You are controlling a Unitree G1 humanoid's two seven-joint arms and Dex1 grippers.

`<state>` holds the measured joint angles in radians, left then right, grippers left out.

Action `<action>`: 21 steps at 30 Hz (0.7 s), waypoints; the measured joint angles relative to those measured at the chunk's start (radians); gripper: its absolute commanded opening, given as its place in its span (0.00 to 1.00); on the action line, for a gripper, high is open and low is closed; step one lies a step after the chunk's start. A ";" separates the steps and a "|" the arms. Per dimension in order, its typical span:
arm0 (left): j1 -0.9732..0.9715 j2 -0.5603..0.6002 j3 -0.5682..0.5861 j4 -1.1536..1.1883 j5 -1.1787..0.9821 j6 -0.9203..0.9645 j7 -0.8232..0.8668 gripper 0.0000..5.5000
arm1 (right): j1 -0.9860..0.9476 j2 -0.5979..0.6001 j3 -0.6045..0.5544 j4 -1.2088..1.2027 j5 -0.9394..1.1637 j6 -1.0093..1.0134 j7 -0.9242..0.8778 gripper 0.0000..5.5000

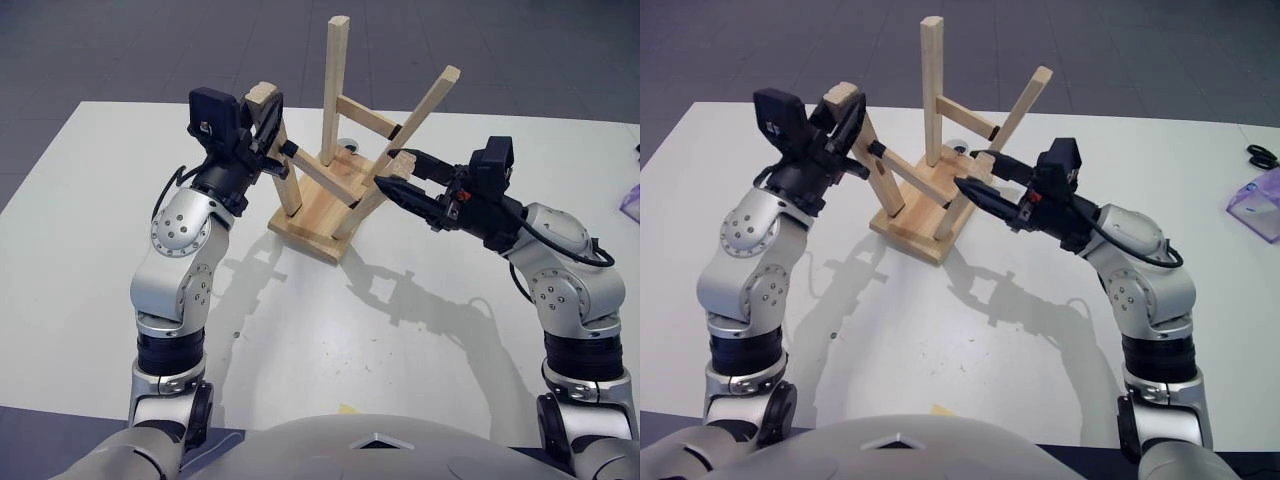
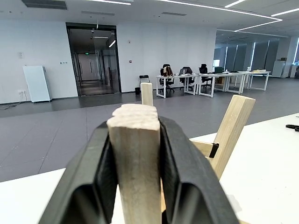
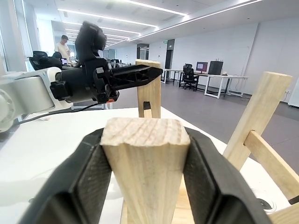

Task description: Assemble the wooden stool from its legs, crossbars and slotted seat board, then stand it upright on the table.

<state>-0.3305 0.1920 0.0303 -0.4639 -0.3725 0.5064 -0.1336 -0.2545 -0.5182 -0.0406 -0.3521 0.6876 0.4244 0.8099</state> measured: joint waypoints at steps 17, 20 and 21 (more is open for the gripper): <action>-0.026 -0.096 0.077 0.020 -0.066 0.030 0.056 0.20 | -0.001 0.011 0.011 -0.022 -0.013 -0.013 -0.020 0.38; -0.020 -0.168 0.162 0.068 -0.204 0.105 0.092 0.21 | -0.024 0.015 0.013 -0.027 -0.012 -0.024 -0.031 0.38; -0.020 -0.183 0.182 0.077 -0.232 0.119 0.106 0.21 | -0.030 0.015 0.014 -0.027 -0.017 -0.024 -0.035 0.38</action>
<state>-0.3507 0.0092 0.2120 -0.3868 -0.6050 0.6259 -0.0278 -0.2846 -0.5036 -0.0268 -0.3792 0.6707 0.4003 0.7750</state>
